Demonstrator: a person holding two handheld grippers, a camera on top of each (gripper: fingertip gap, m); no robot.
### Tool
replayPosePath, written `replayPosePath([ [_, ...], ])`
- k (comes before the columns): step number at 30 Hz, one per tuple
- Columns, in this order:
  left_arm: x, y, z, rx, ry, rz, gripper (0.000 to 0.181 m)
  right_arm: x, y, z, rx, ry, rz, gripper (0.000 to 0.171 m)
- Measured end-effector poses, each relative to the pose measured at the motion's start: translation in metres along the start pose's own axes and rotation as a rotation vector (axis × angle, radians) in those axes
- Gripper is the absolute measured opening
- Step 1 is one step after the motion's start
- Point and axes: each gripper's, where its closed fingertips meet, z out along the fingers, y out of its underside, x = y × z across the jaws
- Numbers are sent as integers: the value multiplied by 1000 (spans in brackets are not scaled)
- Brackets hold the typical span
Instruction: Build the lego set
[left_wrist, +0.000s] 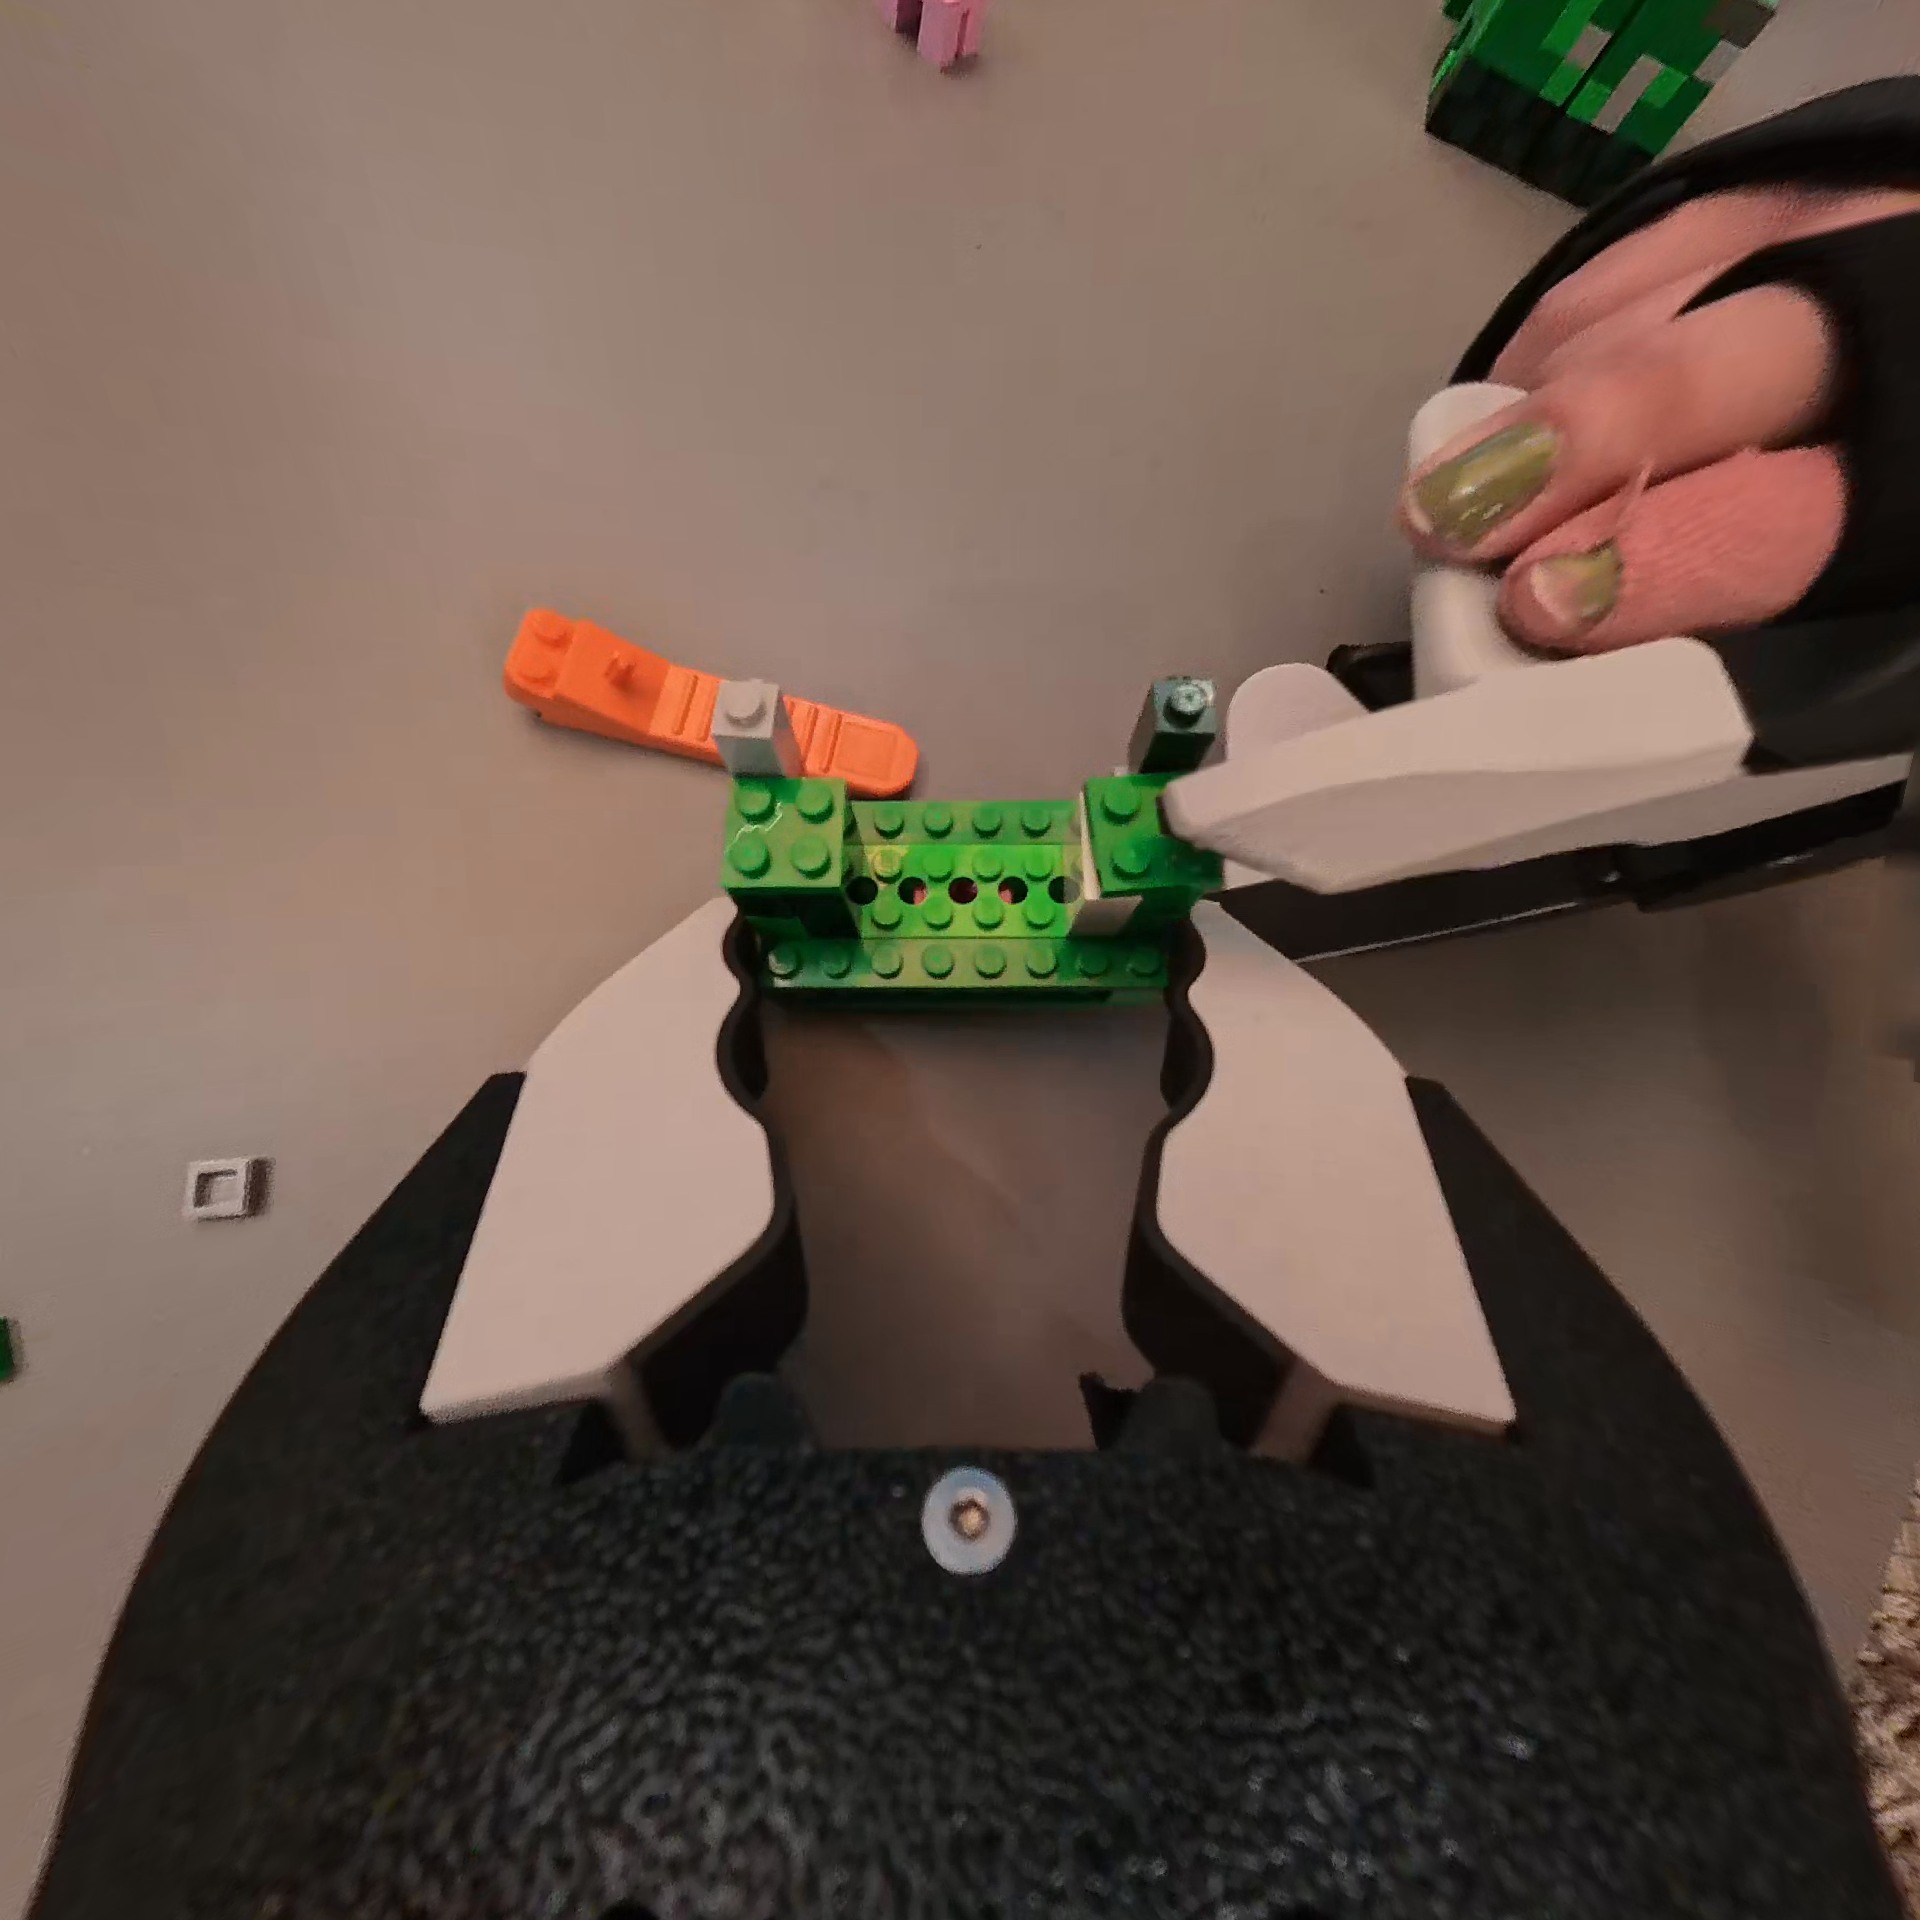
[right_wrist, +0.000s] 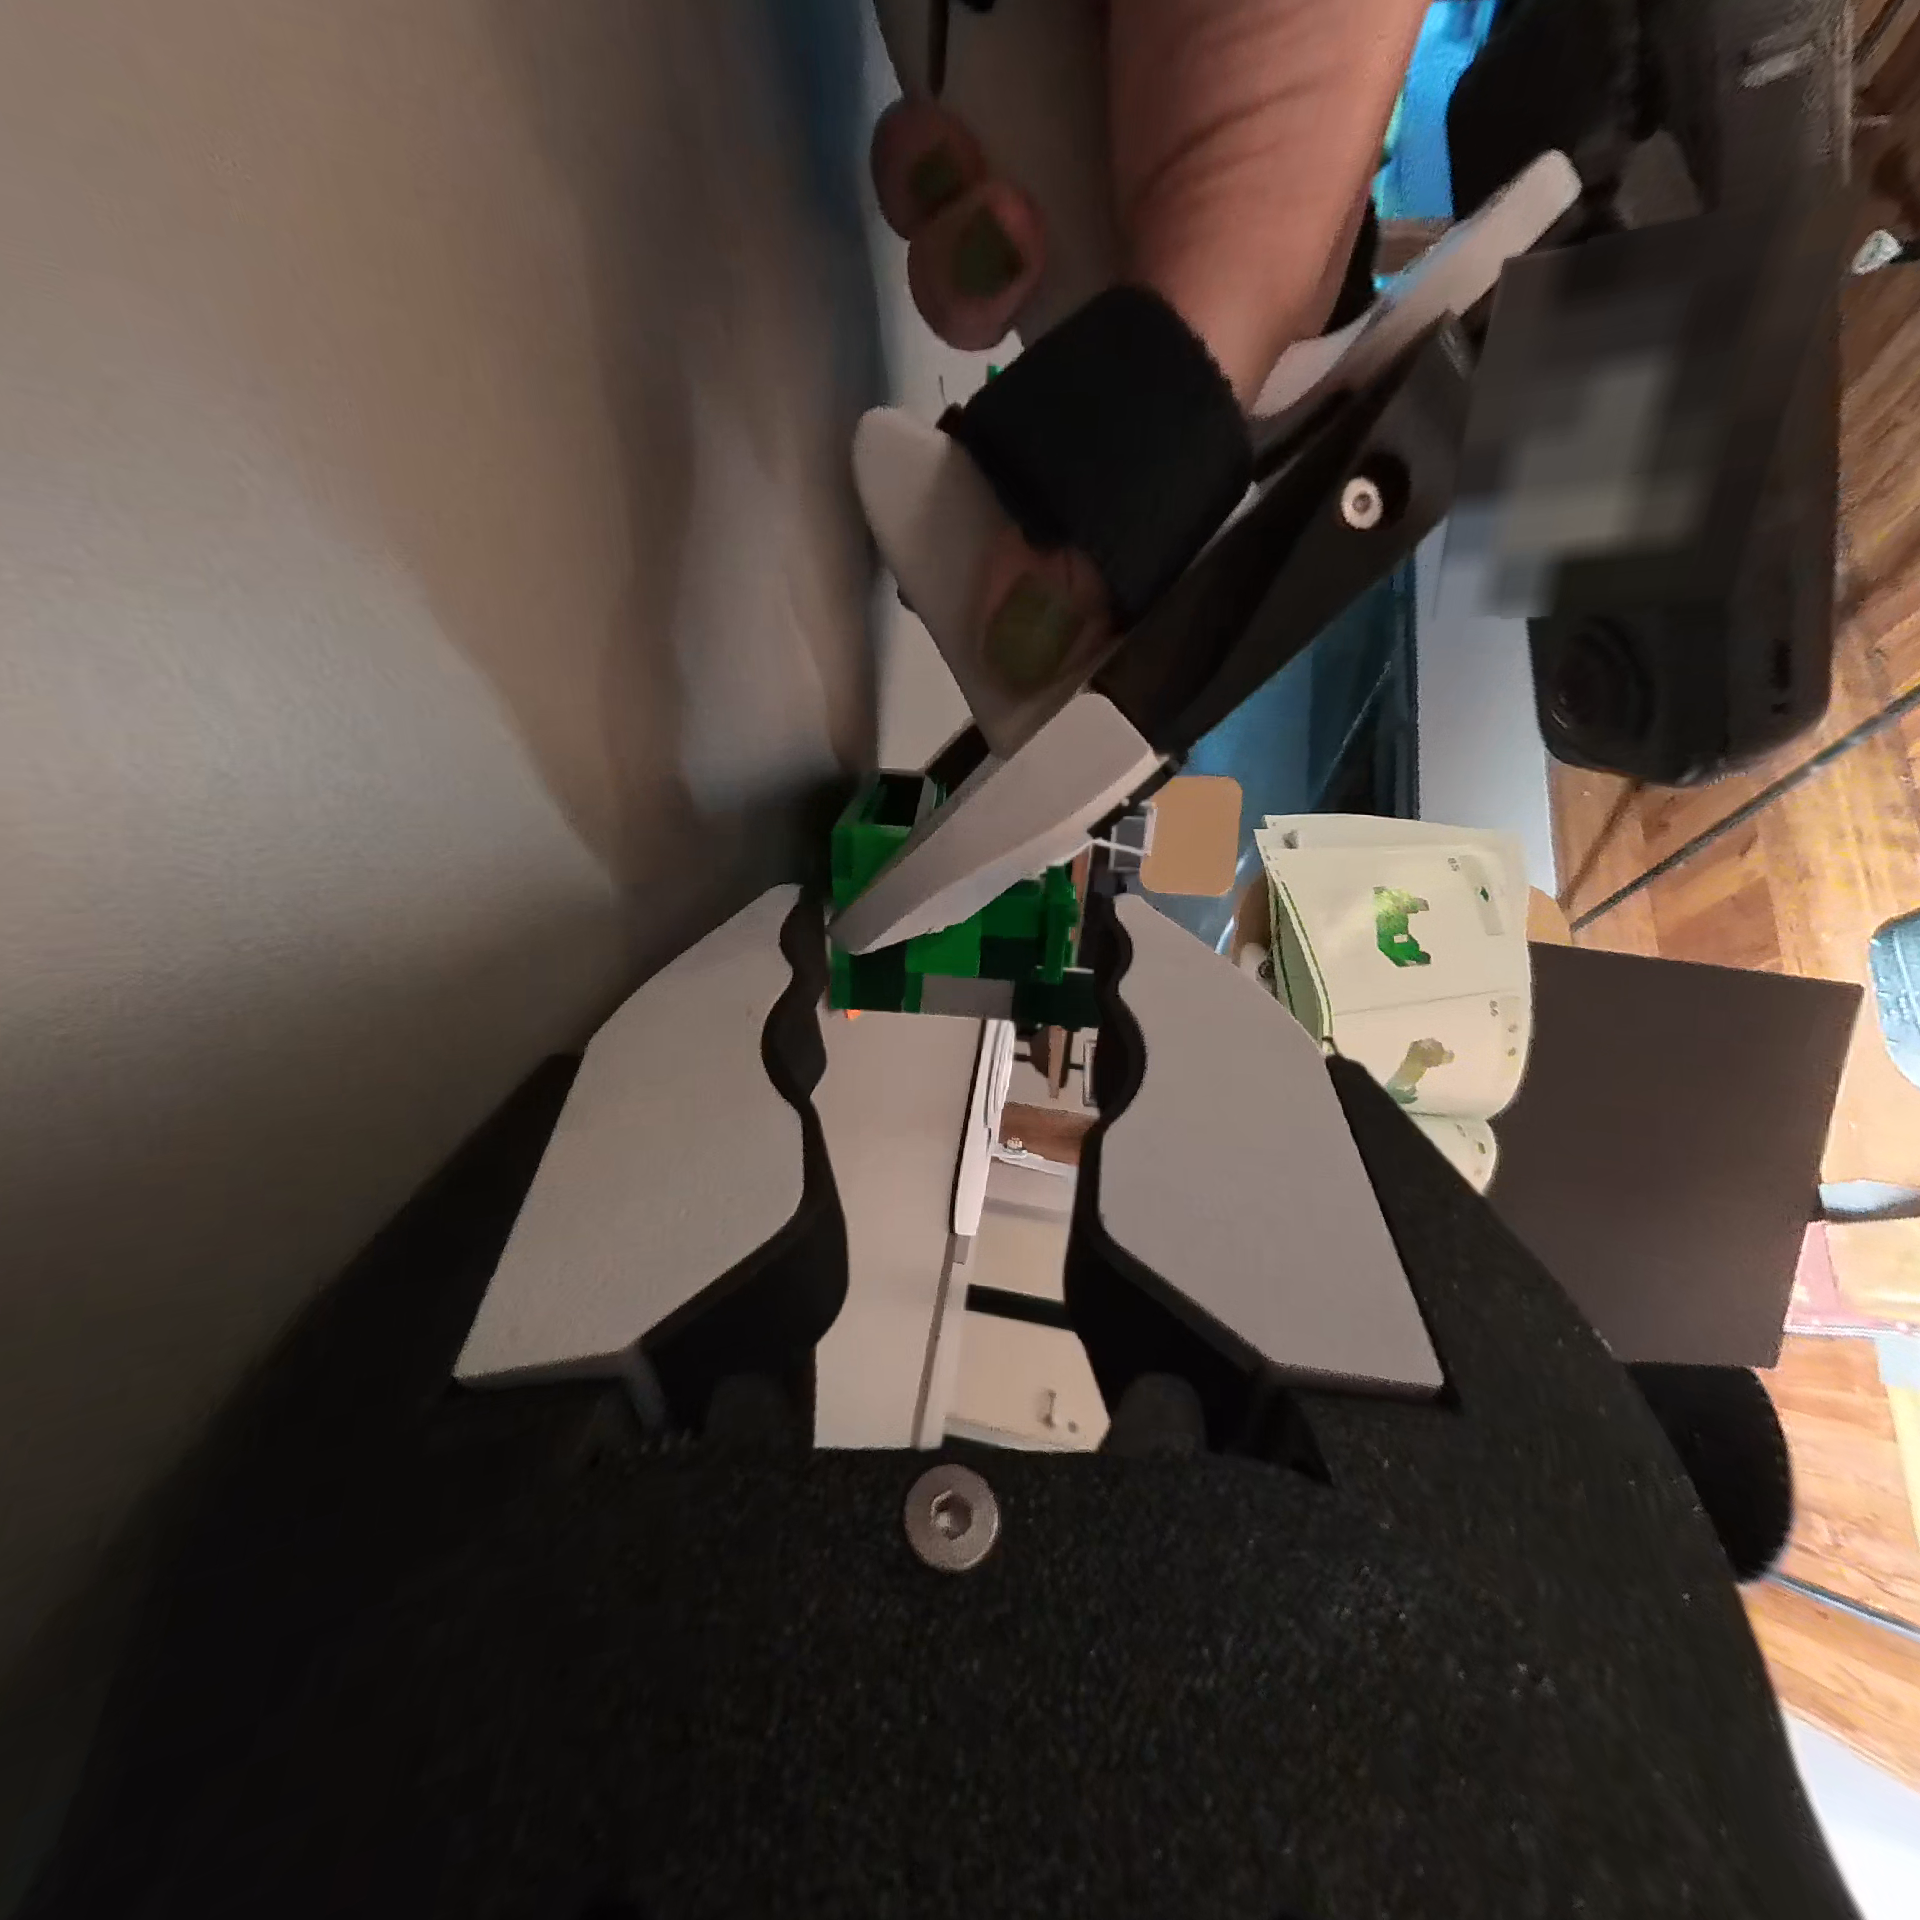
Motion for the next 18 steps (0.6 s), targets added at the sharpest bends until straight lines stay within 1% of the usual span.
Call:
replayPosePath([
  [4, 0, -1, 0, 3, -3, -10, 75, -2, 3, 2, -43, -15, -12, 45],
  [8, 0, -1, 1, 3, -10, -8, 75, -2, 5, 2, -71, -31, -14, 45],
  [18, 1, -1, 2, 5, -11, 6, 75, -4, 5, 1, -25, -62, -6, 44],
])
